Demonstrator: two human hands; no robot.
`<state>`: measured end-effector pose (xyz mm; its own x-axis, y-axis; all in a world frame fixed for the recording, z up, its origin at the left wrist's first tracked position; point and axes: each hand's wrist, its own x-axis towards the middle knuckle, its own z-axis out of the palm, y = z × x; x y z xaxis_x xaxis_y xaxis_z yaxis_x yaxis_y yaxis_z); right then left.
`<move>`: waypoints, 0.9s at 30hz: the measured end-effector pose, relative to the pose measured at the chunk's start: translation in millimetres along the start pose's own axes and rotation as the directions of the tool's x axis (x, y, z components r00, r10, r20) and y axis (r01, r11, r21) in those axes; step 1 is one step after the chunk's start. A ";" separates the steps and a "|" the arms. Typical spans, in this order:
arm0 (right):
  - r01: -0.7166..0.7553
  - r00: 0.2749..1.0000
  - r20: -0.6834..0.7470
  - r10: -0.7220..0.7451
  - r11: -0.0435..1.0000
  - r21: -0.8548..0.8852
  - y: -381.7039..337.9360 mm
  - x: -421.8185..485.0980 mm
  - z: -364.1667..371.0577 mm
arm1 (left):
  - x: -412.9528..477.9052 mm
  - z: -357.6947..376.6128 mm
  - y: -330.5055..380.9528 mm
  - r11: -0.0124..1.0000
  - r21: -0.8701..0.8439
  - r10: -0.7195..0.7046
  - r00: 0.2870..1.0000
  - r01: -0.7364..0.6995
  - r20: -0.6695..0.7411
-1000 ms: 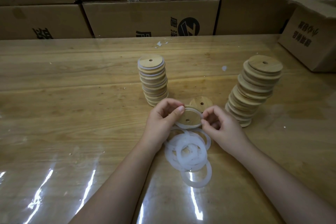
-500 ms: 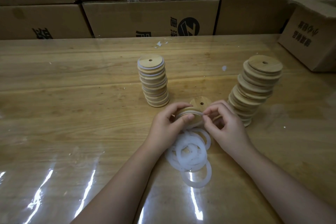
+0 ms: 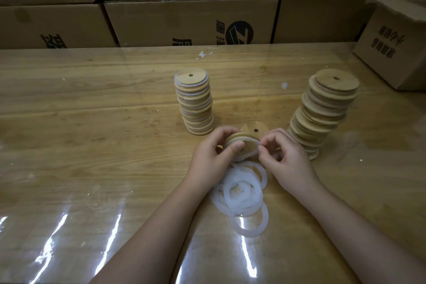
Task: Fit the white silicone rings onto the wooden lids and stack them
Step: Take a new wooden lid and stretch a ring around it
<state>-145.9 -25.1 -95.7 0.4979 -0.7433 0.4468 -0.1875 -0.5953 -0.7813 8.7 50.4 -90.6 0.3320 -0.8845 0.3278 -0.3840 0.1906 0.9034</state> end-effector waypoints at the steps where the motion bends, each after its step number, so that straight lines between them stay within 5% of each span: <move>1: 0.002 1.000 -0.002 -0.002 1.000 -0.006 -0.1 0.0 0.1 | 0.3 -0.2 0.1 1.000 -0.007 -0.002 1.000 0.002 0.001; 9: -0.010 1.000 -0.006 0.010 0.997 -0.070 0.9 0.7 1.6 | 2.8 -2.2 -1.5 0.981 -0.176 -0.079 0.996 0.084 0.033; 27: -0.183 0.979 0.074 0.188 0.980 -0.073 2.7 -0.5 -0.1 | 0.2 -0.8 -2.2 0.993 -0.100 -0.055 0.998 0.058 0.031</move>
<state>-146.7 -26.3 -98.1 0.5153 -0.8171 0.2582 -0.3367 -0.4702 -0.8158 10.3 50.1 -92.2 0.3263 -0.9063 0.2687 -0.2758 0.1806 0.9441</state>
